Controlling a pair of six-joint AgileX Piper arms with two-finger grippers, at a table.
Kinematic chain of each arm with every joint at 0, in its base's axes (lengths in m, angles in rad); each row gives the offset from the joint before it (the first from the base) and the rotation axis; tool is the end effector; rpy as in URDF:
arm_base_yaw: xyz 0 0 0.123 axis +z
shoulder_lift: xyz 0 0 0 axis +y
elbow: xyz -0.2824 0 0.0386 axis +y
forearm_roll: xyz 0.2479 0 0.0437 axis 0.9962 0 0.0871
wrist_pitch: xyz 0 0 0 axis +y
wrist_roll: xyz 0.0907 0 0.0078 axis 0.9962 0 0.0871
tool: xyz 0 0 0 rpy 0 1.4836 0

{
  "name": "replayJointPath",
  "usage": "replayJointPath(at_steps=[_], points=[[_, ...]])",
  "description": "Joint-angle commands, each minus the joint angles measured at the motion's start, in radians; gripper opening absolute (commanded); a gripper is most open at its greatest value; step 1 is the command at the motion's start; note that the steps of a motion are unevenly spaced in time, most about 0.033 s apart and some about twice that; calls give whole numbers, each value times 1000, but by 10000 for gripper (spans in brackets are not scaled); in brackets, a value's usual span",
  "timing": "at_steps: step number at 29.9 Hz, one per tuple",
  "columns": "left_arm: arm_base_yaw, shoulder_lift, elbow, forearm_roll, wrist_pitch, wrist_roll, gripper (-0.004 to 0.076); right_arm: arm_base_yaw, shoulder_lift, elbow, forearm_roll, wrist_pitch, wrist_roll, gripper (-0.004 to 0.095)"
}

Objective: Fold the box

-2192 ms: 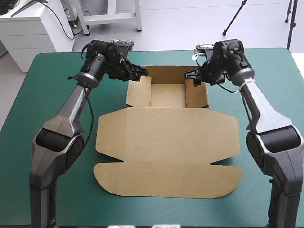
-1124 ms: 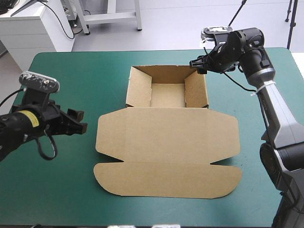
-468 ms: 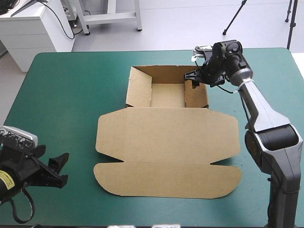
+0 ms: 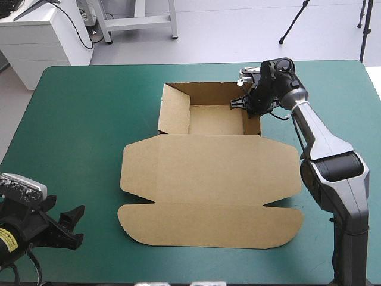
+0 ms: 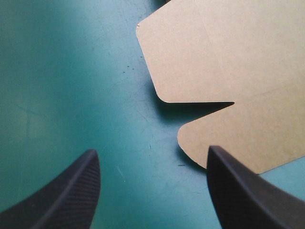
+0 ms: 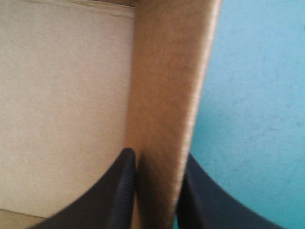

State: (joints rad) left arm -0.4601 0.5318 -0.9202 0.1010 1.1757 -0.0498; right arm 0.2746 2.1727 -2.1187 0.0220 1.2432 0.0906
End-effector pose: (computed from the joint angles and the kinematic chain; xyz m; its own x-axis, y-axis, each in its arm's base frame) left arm 0.0561 -0.0183 0.3754 -0.5801 0.2755 -0.7665 0.3720 0.9268 0.0515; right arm 0.4554 0.1303 0.2790 -0.9234 -0.1588 -0.3495 -0.1890 0.9805 0.0538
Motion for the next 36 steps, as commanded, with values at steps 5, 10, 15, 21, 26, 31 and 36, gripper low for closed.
replayJointPath(at_steps=[5,10,15,21,26,31,36], points=[[-5,4,-21,-4,-22,-2,454,-4,-78,-31,-122,5,-64,-21],[-5,4,-21,-4,-18,1,454,-16,-126,-31,-231,5,-82,-22],[-5,4,-21,-4,-14,1,454,-96,-176,-31,-226,5,-112,-22],[-5,4,-21,4,6,1,451,-254,-237,-19,-170,5,-133,-21],[-5,4,-21,0,-9,1,451,-421,-262,50,-94,5,-174,-6],[-5,4,-21,0,1,1,451,-519,-262,68,-98,5,-174,-6],[-5,4,-21,0,5,1,435,-596,-260,73,-98,3,-170,-2]])
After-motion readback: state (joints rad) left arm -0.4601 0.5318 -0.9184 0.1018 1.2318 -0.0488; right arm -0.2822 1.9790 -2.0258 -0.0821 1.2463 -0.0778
